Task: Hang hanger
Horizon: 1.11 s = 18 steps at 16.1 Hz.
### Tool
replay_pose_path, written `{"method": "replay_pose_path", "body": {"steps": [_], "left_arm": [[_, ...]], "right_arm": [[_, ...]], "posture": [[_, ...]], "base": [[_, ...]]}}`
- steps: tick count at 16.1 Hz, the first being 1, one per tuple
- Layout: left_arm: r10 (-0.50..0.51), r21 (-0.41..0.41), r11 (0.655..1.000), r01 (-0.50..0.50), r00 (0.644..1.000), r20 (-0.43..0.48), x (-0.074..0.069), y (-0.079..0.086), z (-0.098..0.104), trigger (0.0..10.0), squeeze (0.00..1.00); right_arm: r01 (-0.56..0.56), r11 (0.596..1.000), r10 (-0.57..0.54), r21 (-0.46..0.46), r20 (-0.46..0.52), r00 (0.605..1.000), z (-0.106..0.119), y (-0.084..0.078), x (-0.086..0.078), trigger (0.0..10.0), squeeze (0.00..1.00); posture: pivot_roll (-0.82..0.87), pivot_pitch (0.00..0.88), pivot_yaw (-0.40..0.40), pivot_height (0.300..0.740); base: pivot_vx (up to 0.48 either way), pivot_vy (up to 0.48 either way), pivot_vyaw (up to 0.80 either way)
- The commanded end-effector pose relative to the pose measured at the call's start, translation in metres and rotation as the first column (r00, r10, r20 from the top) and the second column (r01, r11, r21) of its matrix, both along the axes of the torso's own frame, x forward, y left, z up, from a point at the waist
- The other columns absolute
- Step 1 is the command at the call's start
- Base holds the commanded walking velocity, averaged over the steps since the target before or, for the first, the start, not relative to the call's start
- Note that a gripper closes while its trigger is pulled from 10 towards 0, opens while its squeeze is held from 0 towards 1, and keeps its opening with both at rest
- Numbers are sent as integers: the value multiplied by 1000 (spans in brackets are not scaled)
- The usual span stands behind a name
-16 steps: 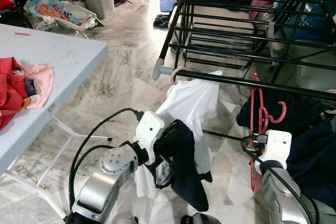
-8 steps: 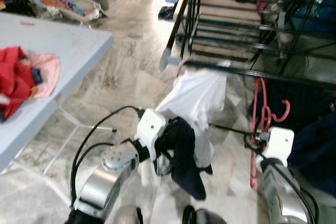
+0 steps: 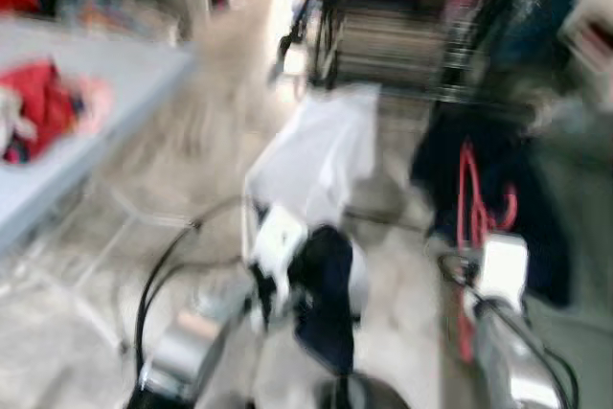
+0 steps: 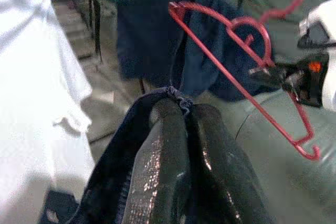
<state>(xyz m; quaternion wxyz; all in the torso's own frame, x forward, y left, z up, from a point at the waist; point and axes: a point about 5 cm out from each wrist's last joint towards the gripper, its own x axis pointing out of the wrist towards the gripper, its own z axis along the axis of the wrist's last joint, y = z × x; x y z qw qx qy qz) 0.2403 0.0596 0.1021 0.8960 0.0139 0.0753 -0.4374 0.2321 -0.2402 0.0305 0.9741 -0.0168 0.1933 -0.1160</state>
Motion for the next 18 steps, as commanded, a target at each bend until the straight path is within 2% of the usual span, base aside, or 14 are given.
{"method": "replay_pose_path", "body": {"steps": [1,2,5,7,10,12,17,18], "left_arm": [[18,-5,1000,-18,1000,25,2,1,4,10000,0],[28,-14,1000,-28,999,29,4,1,4,10000,0],[75,-3,997,-75,997,5,8,4,1,10000,0],[75,1,997,-75,997,13,8,4,0,10000,0],[71,4,997,-71,997,14,7,4,-2,10000,0],[38,19,999,-38,999,6,4,2,-4,10000,0],[-19,37,999,19,1000,3,-1,1,-6,10000,0],[-31,43,999,31,1000,0,-2,1,-7,10000,0]], "right_arm": [[-31,999,30,28,36,999,8,6,11,10000,0],[17,998,-19,59,36,999,8,1,11,10000,0],[-13,1000,13,-18,32,999,9,1,14,10000,0],[38,998,-41,45,61,997,12,3,18,10000,0],[-16,998,11,60,86,996,18,6,21,10000,0],[1,997,-7,71,80,997,16,4,20,10000,0],[2,997,-8,83,79,997,17,6,22,10000,0],[6,997,-11,76,76,997,16,6,22,10000,0]], "posture": [[-29,0,-21,740],[-29,0,-25,740],[-29,0,-31,740],[-28,0,-32,740],[-27,0,-33,740],[-28,0,-31,740],[-27,0,-30,740],[-26,0,-29,740]], "base": [[0,0,0],[0,0,0],[0,95,0],[0,476,0],[0,476,0],[0,476,0],[0,476,-800],[0,476,0]]}}
